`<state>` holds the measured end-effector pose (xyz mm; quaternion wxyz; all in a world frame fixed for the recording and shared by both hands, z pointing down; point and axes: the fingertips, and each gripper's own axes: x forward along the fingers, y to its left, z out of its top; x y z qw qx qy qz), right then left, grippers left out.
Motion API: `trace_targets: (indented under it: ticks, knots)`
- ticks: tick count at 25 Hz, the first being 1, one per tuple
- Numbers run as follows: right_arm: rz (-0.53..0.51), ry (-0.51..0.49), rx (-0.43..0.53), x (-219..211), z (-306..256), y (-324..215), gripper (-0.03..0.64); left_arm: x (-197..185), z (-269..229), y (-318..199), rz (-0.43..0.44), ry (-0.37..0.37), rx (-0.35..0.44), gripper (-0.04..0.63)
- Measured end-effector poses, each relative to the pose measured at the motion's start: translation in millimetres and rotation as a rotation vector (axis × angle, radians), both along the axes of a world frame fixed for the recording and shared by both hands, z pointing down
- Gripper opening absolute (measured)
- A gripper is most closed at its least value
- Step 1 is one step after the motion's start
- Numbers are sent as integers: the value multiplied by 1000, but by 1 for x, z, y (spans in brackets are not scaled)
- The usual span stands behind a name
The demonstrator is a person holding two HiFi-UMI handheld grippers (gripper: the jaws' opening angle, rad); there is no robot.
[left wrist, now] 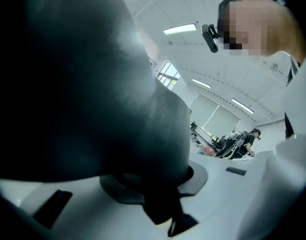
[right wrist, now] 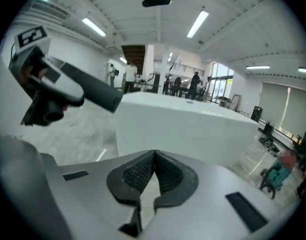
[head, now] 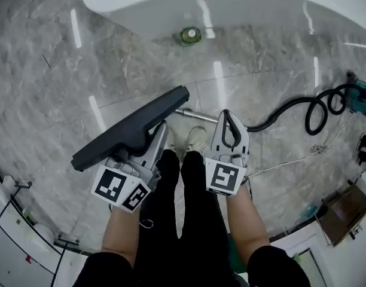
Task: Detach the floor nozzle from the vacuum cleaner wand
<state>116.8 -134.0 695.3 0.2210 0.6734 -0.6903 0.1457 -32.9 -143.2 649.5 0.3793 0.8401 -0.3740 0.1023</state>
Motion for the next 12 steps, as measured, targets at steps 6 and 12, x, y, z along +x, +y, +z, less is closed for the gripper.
trace_targets:
  ticks: [6,12]
  knots:
    - [74,-137,160,55,-229,-41,11,39,-176,-49,19,4,226,114]
    - [147,-279,289,75,-452,-7,11,62,-359,-20,73,-7,335,114]
